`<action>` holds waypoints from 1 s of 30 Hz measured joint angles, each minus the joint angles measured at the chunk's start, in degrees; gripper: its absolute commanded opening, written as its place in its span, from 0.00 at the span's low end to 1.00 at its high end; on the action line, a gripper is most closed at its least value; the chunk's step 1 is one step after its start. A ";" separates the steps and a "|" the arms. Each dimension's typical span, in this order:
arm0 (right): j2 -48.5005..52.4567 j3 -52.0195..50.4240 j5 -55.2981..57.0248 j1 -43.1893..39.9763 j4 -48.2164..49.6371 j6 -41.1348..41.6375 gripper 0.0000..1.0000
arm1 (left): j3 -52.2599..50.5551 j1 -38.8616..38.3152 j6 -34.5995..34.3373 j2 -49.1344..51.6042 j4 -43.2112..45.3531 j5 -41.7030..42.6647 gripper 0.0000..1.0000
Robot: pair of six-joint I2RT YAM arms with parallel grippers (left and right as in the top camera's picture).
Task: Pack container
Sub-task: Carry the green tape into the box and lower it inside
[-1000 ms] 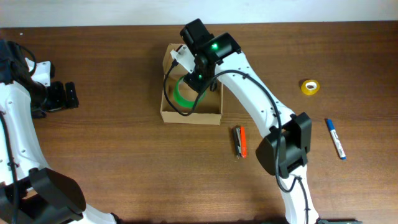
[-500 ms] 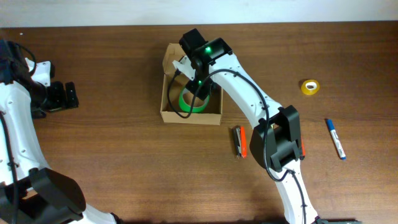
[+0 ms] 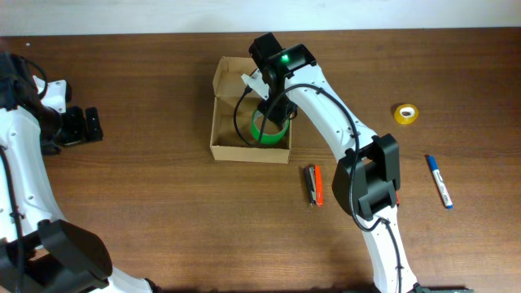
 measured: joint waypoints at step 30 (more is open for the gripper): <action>1.18 -4.61 -0.46 0.13 2.03 -0.48 0.42 | 0.00 0.00 0.00 0.00 0.00 0.00 1.00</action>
